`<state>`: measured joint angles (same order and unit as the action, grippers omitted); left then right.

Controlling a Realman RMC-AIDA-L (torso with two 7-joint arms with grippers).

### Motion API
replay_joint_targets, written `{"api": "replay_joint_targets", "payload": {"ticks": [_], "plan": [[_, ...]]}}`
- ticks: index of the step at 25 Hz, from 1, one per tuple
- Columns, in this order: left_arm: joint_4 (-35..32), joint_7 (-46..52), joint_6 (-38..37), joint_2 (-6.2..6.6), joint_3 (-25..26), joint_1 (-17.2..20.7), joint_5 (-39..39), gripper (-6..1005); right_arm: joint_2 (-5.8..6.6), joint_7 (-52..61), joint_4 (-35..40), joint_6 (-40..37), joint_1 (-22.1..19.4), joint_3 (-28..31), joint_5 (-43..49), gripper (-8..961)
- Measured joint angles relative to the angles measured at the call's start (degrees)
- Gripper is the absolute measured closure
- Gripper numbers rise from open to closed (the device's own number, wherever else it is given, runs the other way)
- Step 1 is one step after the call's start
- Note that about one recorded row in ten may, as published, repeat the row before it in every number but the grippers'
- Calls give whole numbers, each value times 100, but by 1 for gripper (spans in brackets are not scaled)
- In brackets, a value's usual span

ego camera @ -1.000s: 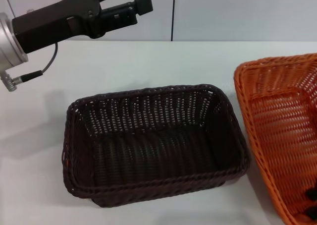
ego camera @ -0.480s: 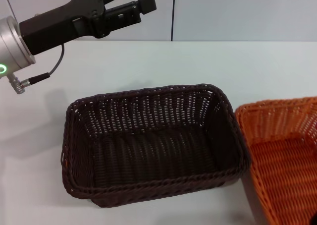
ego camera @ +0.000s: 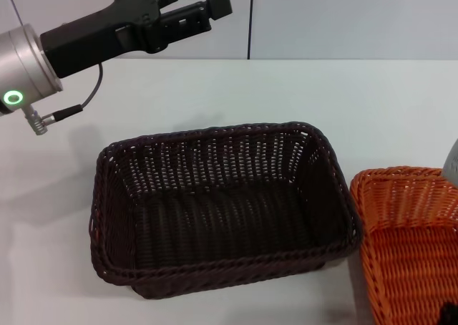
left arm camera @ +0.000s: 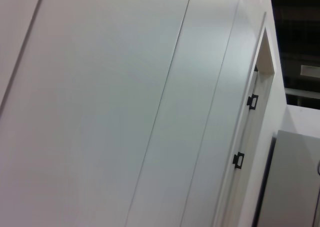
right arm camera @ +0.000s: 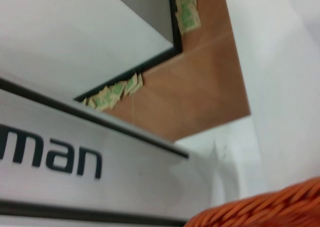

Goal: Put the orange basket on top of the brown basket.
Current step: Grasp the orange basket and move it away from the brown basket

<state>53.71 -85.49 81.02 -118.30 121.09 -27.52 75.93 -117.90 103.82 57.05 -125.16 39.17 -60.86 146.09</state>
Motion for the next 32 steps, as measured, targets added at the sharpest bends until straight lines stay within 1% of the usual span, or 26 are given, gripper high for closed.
{"api": "replay_joint_targets", "payload": {"ticks": [2,3,5,6,8,9,11,13,15,17,20,21,24,28,32], "plan": [[-3,-1,0,0,-20,-12,0,139,97,-48,113,0,7,135,-234,411],[-13,-2,-6,0,-24,-19,0,140,175,-65,188,3,11,240,-393,412],[-13,-2,-6,0,-24,-19,0,140,380,-73,348,46,18,567,-760,412],[-18,-2,-9,0,-27,-24,0,140,501,-73,427,107,33,779,-937,412],[-30,-3,-60,0,-26,-30,0,140,698,-78,576,306,90,1260,-1122,411],[-32,-3,-91,0,-25,-32,-1,140,776,-84,642,417,115,1453,-1160,411],[-35,-9,-157,0,-9,-37,-12,140,910,-124,773,794,145,1663,-1166,411],[-40,-37,-237,0,14,-39,-36,140,968,-194,853,1183,149,1683,-1073,411],[-64,-104,-310,0,27,-39,-105,140,982,-295,875,1561,172,1670,-880,411],[-103,-175,-370,0,31,-39,-221,140,968,-386,851,1829,216,1642,-660,411],[-156,-289,-500,1,42,-29,-415,140,894,-506,765,2223,281,1524,-280,411],[-167,-325,-553,6,44,-18,-486,140,845,-541,669,2441,313,1405,-95,411],[-178,-344,-590,6,45,-7,-512,139,833,-544,523,2611,345,1241,-26,412],[-252,-359,-622,13,46,-9,-520,139,806,-552,167,2963,408,881,21,412],[-305,-361,-639,26,46,-31,-520,139,779,-592,-179,3281,479,677,60,412]]}}
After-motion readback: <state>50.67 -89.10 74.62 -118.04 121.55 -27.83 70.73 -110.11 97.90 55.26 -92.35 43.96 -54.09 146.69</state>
